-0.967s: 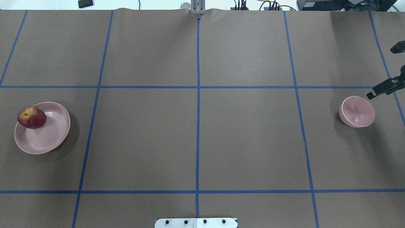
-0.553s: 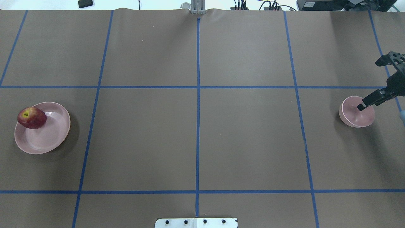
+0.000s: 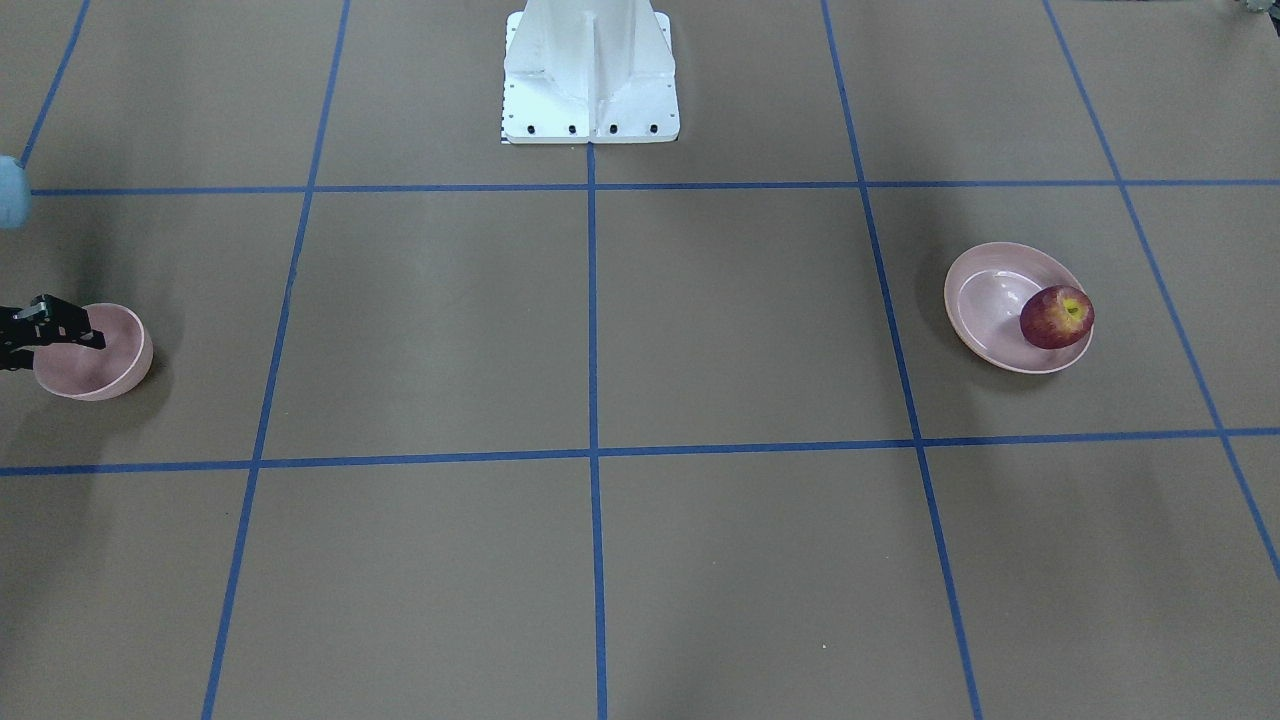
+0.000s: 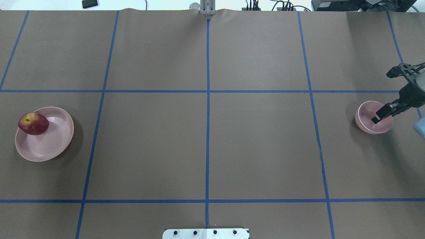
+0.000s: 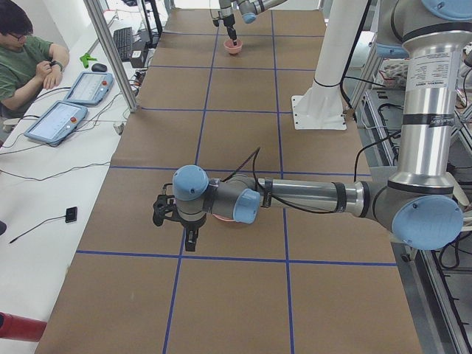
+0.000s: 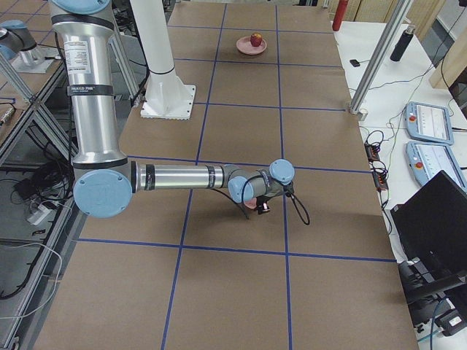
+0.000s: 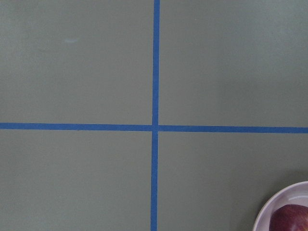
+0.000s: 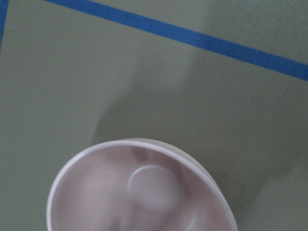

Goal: Move apple from plate to bowl
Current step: 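Lower the right gripper onto the rim of the small pink bowl and grip it, then drag the bowl toward center with right gripper while left gripper reaches for apple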

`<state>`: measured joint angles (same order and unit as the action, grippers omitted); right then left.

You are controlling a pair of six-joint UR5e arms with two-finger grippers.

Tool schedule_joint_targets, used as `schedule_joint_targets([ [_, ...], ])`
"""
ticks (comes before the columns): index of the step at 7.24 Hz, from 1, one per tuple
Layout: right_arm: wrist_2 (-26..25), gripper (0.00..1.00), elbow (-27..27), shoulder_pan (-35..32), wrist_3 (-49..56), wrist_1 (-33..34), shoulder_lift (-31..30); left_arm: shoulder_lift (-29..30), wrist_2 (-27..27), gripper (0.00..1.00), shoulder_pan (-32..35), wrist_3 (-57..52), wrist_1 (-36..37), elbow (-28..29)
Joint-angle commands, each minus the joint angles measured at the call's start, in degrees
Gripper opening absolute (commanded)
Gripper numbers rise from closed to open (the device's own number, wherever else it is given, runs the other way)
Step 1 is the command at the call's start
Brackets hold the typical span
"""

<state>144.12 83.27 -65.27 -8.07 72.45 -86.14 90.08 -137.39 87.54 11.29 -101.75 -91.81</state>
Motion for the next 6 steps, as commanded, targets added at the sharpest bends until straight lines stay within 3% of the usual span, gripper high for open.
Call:
schedule_joint_targets([
  [1,-0.16,0.00,-0.22,-0.29,-1.23,0.14,0.00,1.31,-1.99,0.99,-0.61,0.39,0.06,-0.13],
  [3,0.54,0.00,0.83,-0.91,-13.31,0.14,2.88,3.16,-2.27,0.99,-3.69,1.36,0.33,0.31],
  [6,6.77,0.00,1.36,-1.79,-24.83,0.41,10.08,4.83,-1.57,0.99,-7.97,4.52,0.33,0.05],
])
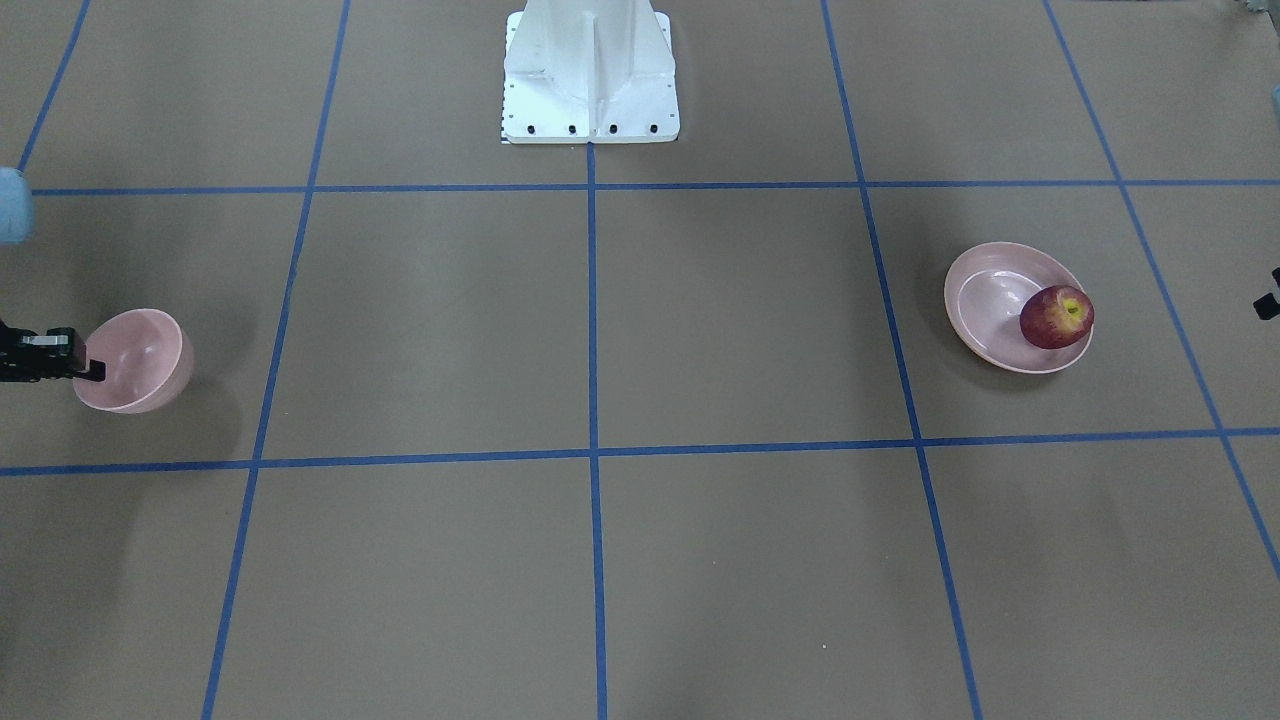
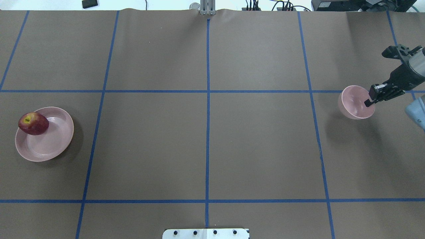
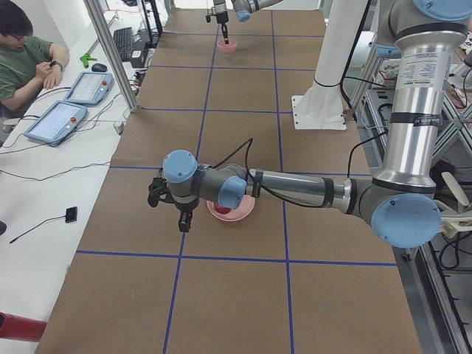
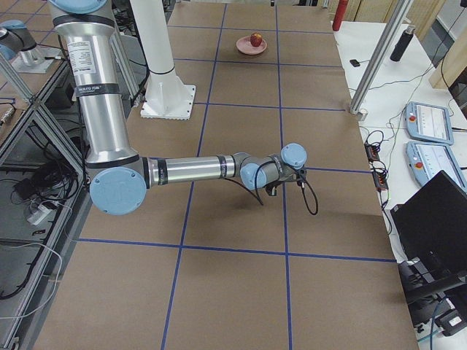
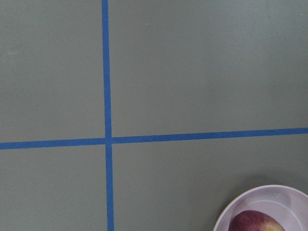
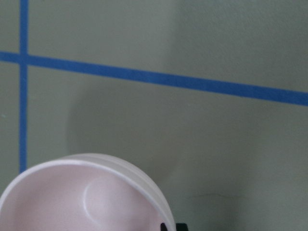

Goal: Move apple from plate to bowl
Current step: 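Drag the bowl toward center with right gripper while left gripper reaches for apple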

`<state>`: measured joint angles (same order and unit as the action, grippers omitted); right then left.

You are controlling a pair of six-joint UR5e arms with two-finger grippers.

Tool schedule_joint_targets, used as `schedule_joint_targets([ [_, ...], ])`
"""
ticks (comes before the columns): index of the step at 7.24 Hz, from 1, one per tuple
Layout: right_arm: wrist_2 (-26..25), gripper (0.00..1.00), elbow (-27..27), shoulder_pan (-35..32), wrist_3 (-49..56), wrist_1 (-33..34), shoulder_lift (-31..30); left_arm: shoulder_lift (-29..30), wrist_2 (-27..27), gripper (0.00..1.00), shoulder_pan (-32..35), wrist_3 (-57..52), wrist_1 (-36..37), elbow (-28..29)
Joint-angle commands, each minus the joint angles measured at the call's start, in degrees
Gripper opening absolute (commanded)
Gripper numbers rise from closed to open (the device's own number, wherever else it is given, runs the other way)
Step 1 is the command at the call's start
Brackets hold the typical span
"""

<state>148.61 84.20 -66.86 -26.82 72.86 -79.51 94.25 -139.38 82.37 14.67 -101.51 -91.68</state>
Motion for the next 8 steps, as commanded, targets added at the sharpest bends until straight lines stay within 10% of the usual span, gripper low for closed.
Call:
schedule_joint_targets([
  [1,2.38,0.00,1.04,-0.12,-12.40,0.00,6.79,2.06,0.69,0.99,-5.00,6.54,0.00,-0.34],
  [8,-8.68,0.00,7.47,14.19,-42.86,-0.08,18.15,2.25,4.45,0.99,-18.10,18.90,-0.88,-1.92],
])
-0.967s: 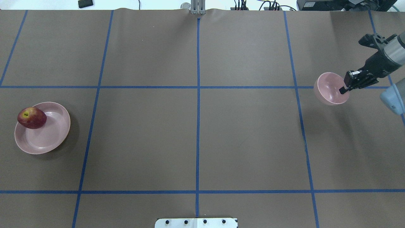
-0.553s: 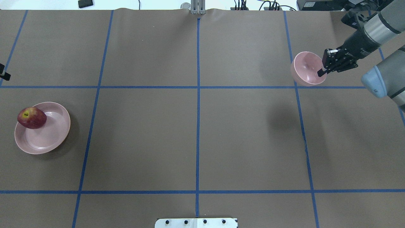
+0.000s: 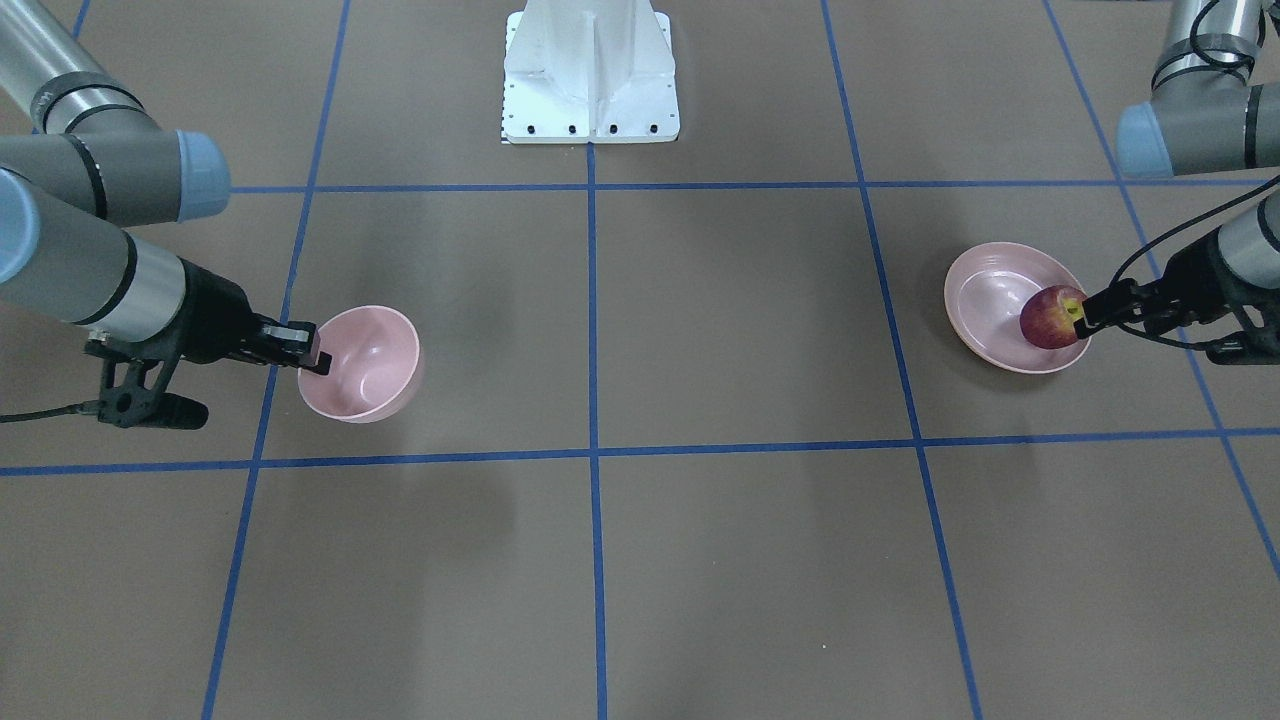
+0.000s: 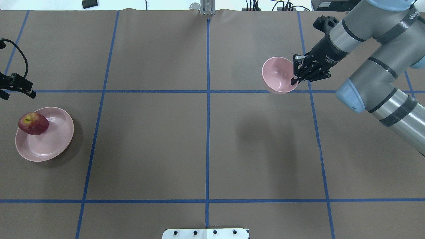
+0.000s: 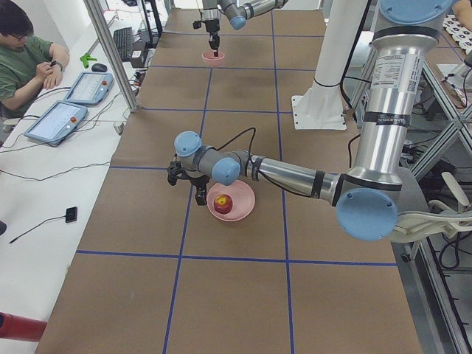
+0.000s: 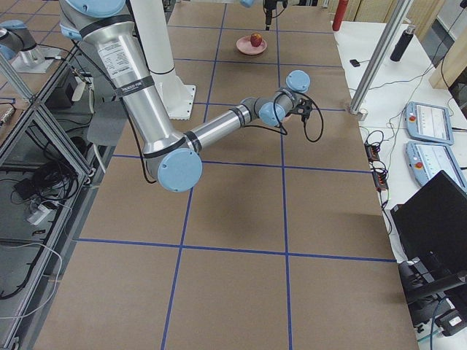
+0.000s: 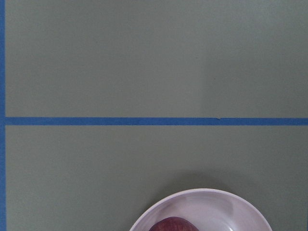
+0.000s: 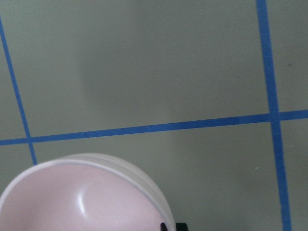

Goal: Move apple from plate to bowl
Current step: 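Drag the bowl toward center with right gripper while left gripper reaches for apple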

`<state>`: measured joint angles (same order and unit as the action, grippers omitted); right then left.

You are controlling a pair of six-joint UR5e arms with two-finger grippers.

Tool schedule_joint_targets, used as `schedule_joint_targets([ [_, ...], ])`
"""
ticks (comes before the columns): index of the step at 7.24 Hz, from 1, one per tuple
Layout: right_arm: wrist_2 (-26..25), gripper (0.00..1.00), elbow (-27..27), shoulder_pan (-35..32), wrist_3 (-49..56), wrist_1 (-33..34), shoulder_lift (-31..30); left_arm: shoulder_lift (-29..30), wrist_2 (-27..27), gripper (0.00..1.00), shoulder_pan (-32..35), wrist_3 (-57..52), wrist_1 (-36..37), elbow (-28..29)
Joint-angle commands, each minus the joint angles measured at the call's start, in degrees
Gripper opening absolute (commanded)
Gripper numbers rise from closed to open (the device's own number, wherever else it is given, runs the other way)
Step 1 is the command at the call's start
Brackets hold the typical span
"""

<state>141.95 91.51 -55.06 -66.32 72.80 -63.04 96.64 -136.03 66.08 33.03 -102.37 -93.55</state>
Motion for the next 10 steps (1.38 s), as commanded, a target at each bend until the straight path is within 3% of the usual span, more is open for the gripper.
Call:
schedule_joint_targets([
  [1,-3.42,0.00,0.16,3.80,-5.38,-0.11,2.56,-0.39,1.12,0.99,-2.96,0.54,-0.03,0.13],
  [10,-4.13,0.00,0.60,5.83,-9.00,-0.20,4.76,-1.80,3.58,0.98,-6.13,0.28,-0.03,1.53],
])
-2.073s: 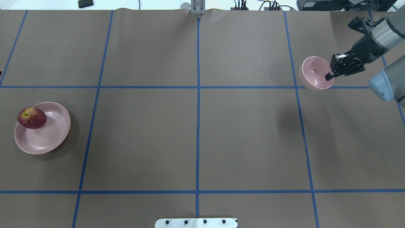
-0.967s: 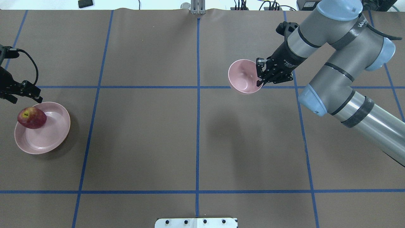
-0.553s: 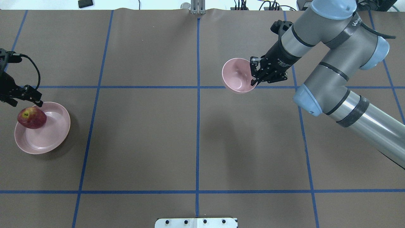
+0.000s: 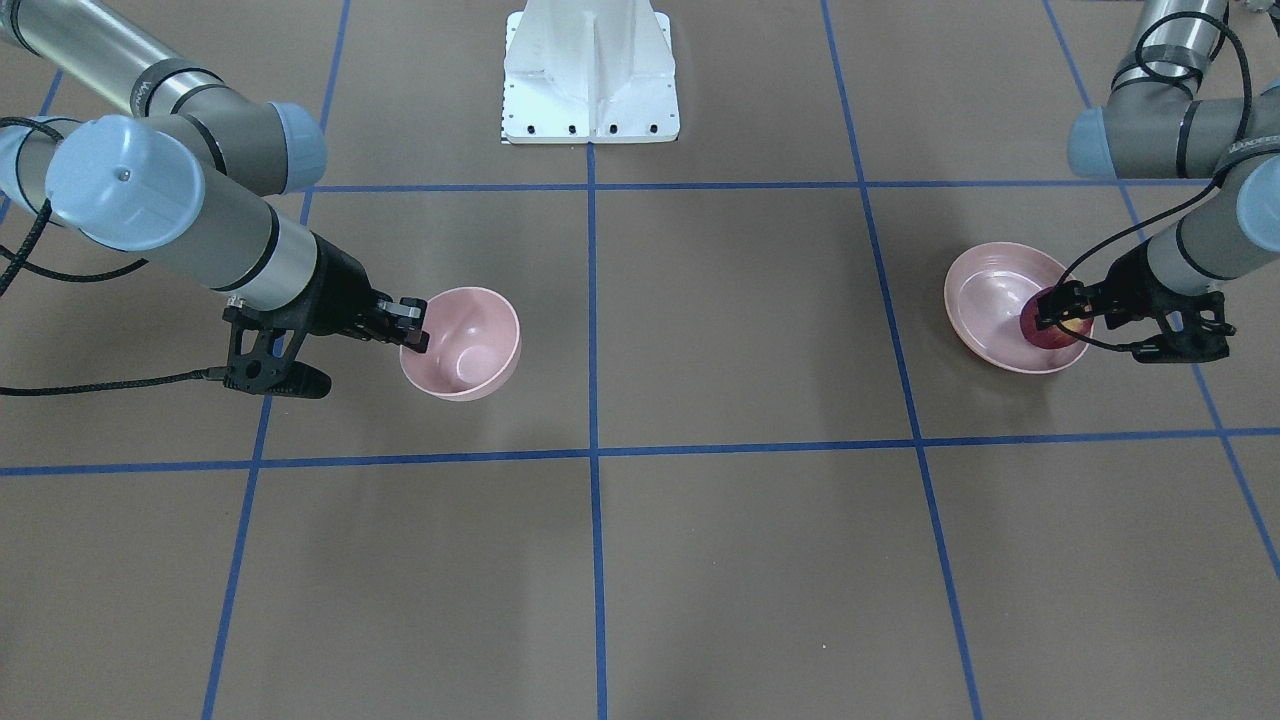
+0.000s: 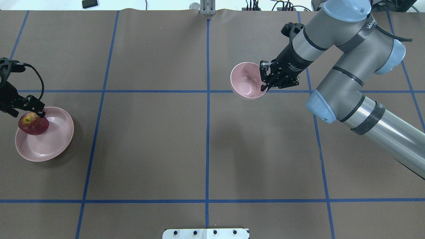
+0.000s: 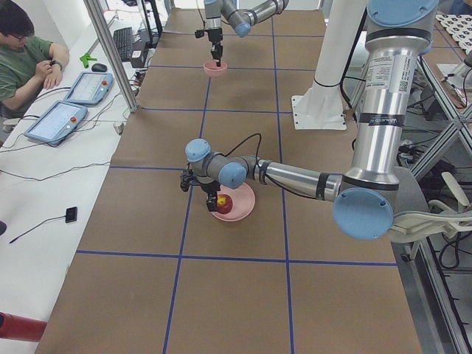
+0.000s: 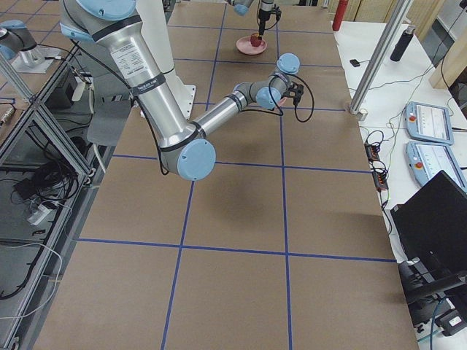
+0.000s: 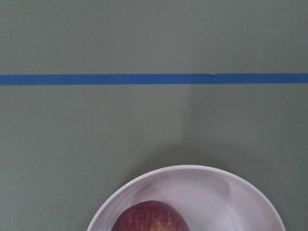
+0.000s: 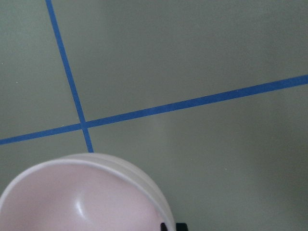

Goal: Move apple from plate to bowl
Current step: 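Drag the bowl toward center with right gripper while left gripper reaches for apple, then slide the bowl farther with right gripper while left gripper grasps the red apple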

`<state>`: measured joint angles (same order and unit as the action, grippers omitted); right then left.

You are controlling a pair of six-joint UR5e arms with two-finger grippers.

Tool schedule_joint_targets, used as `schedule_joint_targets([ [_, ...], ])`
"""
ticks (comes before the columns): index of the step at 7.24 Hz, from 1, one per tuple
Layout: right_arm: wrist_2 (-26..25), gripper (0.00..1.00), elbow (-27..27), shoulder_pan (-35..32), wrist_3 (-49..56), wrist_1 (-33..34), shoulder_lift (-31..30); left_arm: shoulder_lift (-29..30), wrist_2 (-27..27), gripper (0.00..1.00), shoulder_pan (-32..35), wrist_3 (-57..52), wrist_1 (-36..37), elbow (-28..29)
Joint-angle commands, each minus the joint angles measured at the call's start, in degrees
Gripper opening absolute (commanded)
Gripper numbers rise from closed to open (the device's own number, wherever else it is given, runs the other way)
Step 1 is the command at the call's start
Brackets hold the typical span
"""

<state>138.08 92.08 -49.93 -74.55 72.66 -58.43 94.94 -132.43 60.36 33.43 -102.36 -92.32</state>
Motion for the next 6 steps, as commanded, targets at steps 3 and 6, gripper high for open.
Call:
schedule_joint_targets([
  [3,-2.29,0.00,-0.15,2.29,-1.21,0.03,1.30,-0.10,-0.02,0.98,-1.73,-0.03,-0.03,1.17],
  [6,-2.73,0.00,-0.24,2.55,-1.21,0.03,1.65,-0.10,-0.54,0.30,-2.53,-0.29,0.05,0.83],
])
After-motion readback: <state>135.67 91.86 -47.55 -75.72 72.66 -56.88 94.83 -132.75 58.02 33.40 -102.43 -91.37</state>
